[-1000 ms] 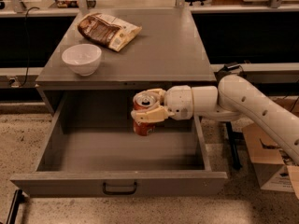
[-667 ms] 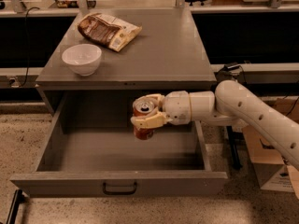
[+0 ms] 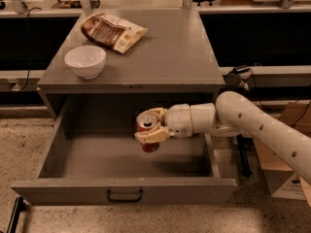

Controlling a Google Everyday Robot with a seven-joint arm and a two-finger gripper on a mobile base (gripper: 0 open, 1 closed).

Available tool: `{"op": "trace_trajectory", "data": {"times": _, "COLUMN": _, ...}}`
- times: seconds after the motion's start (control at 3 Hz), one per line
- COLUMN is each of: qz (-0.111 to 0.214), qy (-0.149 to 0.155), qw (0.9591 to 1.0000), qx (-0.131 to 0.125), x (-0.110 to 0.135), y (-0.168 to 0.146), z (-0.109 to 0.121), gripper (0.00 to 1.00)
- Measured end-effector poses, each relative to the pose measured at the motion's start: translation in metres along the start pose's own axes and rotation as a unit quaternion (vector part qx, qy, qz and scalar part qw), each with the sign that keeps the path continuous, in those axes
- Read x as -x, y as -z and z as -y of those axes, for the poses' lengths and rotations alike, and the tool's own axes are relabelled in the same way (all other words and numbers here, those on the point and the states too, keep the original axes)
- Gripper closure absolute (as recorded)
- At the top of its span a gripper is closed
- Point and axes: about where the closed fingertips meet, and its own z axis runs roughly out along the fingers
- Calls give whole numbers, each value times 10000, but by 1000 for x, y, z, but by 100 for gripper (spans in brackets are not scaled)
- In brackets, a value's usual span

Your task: Place coke can into top drawer

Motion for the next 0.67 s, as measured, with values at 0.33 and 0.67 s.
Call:
{"op": "trace_trajectory", "data": {"times": 0.33, "qz": -9, "qy": 24, "qw": 10000, "qx": 77, "x": -29, "y": -11, "z": -3, "gripper": 100}}
{"op": "trace_trajectory", "data": {"times": 0.67, "qz": 80, "qy": 97, "qw": 9998, "qx": 160, "x": -51, "y": -17, "z": -6, "gripper": 81}}
